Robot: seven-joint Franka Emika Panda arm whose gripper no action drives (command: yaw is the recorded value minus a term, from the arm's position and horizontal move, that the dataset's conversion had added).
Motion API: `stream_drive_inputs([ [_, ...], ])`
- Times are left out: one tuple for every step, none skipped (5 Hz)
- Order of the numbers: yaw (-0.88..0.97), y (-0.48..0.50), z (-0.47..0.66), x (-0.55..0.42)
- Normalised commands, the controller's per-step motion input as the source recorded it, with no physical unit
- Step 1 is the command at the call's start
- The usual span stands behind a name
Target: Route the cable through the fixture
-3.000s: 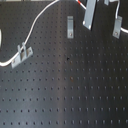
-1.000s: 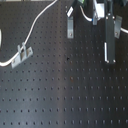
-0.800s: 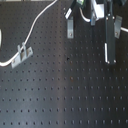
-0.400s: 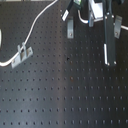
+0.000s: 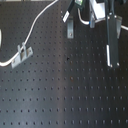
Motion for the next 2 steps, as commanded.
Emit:
stream_drive_inputs([
  [-0.03,-0.005,0.02,0.000],
  [0.00,0.017,0.00,-0.003],
])
